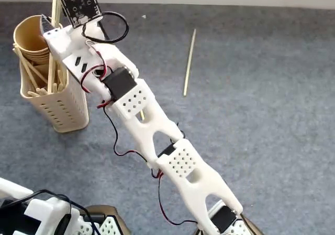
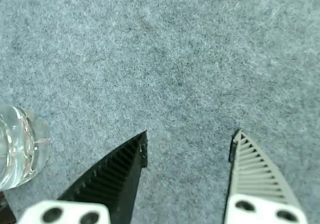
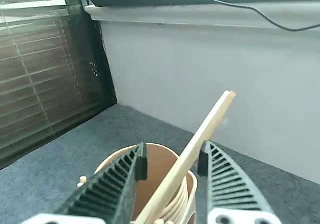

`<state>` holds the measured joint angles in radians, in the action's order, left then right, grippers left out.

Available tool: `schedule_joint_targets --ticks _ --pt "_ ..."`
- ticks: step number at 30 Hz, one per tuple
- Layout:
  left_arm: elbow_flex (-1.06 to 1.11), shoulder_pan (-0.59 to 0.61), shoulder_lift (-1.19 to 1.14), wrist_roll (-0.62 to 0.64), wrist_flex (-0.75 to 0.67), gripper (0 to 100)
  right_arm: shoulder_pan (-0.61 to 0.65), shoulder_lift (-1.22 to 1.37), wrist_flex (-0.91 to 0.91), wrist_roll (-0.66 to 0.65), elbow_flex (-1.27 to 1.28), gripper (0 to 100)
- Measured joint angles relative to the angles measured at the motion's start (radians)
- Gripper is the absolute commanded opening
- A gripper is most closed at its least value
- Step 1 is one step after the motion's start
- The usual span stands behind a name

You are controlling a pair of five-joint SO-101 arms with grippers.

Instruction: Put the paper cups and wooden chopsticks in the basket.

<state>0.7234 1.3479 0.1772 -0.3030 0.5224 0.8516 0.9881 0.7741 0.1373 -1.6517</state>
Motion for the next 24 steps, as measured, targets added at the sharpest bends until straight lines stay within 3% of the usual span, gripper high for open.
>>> schedule_joint_targets --ticks 3,6,16,24 --pt "0.0 0.0 0.0 0.0 0.0 28 -0.041 -0.011 0.02 0.0 0.0 17.1" --pt "0.0 0.0 0.0 0.0 0.0 28 -0.107 -0.068 0.153 0.0 0.0 17.0" --pt "0.0 0.0 0.0 0.0 0.0 28 -0.27 -0.173 0.924 0.005 -0.008 17.0" --pt "0.026 0.0 0.0 0.0 0.0 28 -0.265 0.072 0.956 -0.094 0.025 17.0"
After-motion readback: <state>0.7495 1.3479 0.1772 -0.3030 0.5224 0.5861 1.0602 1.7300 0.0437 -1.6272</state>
